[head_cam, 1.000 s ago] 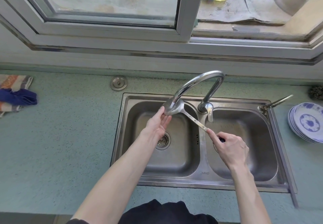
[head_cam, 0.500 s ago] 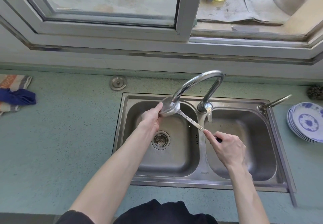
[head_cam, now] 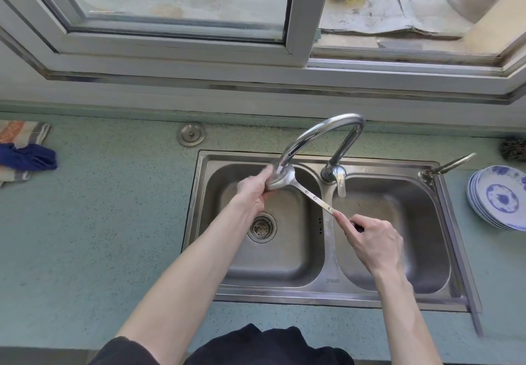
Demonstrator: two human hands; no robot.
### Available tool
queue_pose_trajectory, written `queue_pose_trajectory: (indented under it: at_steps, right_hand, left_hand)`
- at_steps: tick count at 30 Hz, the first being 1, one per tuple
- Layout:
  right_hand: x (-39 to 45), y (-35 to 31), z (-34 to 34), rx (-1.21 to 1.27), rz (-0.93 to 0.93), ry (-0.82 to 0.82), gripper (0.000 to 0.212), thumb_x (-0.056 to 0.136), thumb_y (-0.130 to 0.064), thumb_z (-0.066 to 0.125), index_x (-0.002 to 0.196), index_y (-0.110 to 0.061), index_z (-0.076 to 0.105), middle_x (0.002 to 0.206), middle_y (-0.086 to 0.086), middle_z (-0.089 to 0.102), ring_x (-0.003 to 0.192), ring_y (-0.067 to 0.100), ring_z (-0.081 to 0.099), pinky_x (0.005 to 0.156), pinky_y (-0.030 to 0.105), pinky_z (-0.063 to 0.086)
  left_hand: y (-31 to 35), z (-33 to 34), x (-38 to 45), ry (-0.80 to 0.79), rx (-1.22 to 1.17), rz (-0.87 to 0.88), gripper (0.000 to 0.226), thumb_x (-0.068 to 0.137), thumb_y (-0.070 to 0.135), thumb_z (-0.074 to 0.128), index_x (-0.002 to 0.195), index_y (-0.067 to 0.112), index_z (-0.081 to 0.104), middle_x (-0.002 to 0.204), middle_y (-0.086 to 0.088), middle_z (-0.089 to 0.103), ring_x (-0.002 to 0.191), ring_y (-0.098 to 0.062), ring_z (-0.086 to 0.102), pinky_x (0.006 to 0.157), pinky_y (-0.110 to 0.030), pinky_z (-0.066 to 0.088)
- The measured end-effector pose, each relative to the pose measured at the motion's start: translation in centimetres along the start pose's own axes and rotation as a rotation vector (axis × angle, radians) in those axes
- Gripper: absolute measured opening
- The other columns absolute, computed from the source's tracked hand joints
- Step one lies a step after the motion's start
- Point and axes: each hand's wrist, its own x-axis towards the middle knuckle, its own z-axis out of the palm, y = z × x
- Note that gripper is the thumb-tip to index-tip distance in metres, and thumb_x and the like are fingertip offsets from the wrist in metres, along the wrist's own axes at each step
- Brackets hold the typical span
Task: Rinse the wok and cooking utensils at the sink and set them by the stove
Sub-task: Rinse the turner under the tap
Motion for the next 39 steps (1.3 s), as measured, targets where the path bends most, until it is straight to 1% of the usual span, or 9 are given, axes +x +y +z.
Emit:
queue_pose_trajectory:
  at_steps: [6,10,18,22,26,29,33,36,39]
  right_hand:
    - [-0.3,0.7,0.3,-0.005,0.020,0.002,0.087,0.085,-0.092,0.029,0.059,-0.015,0.061,0.051,-0.007,0.057,0.057,0.022,0.057,0.051,0.027,0.045]
    - [-0.6,0.8,-0.1,0.006,-0.001,-0.011,0.082,0.088,-0.090,0.040,0.057,-0.017,0.060,0.050,-0.008,0.056,0.054,0.024,0.057,0.051,0.030,0.049]
    - [-0.9,-0.4,-0.2,0.002,-0.033,0.012,0.077,0.091,-0.083,0.048,0.058,-0.014,0.060,0.050,-0.002,0.056,0.053,0.029,0.055,0.049,0.028,0.042]
    - [-1.2,-0.5,0.1,0.004,-0.014,0.021,0.077,0.088,-0.083,0.042,0.058,-0.014,0.059,0.050,-0.002,0.056,0.055,0.029,0.056,0.049,0.028,0.040]
    - [-1.3,-0.5,0.1,-0.006,-0.021,0.040,0.075,0.087,-0.082,0.044,0.056,-0.014,0.058,0.049,-0.002,0.055,0.053,0.031,0.056,0.048,0.029,0.042]
    - [-1.2,-0.4,0.0,-0.029,-0.026,0.042,0.074,0.086,-0.081,0.046,0.056,-0.015,0.059,0.048,-0.002,0.056,0.052,0.033,0.056,0.047,0.030,0.046]
    - [-1.1,-0.5,-0.3,-0.084,-0.079,0.032,0.073,0.090,-0.079,0.047,0.053,-0.016,0.056,0.046,-0.003,0.053,0.046,0.028,0.053,0.043,0.026,0.040]
    - [-1.4,-1.2,-0.4,-0.111,-0.092,0.024,0.069,0.093,-0.072,0.060,0.053,-0.016,0.056,0.047,-0.003,0.054,0.045,0.029,0.053,0.043,0.023,0.034]
    - [-1.6,-1.5,-0.4,-0.123,-0.090,0.011,0.063,0.090,-0.068,0.063,0.054,-0.016,0.055,0.049,-0.003,0.055,0.047,0.030,0.055,0.044,0.024,0.031]
  left_hand:
    - [1.2,-1.0,-0.1,-0.188,0.075,-0.093,0.020,0.106,0.011,0.052,0.111,0.001,0.068,0.082,-0.002,0.078,0.070,-0.009,0.075,0.060,-0.022,0.059]
    - [2.2,-2.0,-0.2,-0.335,0.206,-0.125,0.007,0.096,0.003,0.066,0.093,0.007,0.072,0.081,-0.001,0.078,0.072,-0.007,0.074,0.064,-0.019,0.058]
    - [1.2,-0.8,0.1,0.087,0.417,0.088,0.042,0.078,0.048,0.086,0.089,0.010,0.073,0.067,0.001,0.066,0.053,-0.011,0.052,0.046,-0.022,0.039]
    - [1.1,-0.8,0.1,0.030,0.494,0.154,0.037,0.092,0.047,0.073,0.088,0.010,0.073,0.078,-0.002,0.069,0.061,-0.011,0.056,0.041,-0.015,0.039]
    - [1.3,-1.1,-0.4,-0.095,0.721,0.185,0.054,0.072,0.060,0.086,0.093,0.015,0.066,0.087,0.002,0.072,0.068,-0.007,0.060,0.061,-0.021,0.045]
    - [1.2,-1.1,-0.4,-0.131,0.795,0.176,0.043,0.075,0.056,0.086,0.085,0.019,0.066,0.068,0.014,0.073,0.061,0.004,0.064,0.058,-0.012,0.046]
    - [0.7,-0.6,-1.2,0.075,0.794,0.230,0.069,0.059,0.081,0.076,0.083,0.016,0.076,0.081,0.005,0.075,0.083,-0.013,0.071,0.063,-0.026,0.046]
    - [0.4,-0.5,-1.0,0.194,0.736,0.271,0.053,0.072,0.072,0.074,0.062,0.020,0.067,0.058,0.012,0.064,0.062,-0.006,0.064,0.052,-0.022,0.040]
    - [0.2,-1.0,-0.4,0.189,0.681,0.298,0.054,0.076,0.073,0.070,0.066,0.021,0.062,0.068,0.009,0.068,0.066,-0.012,0.061,0.060,-0.028,0.041]
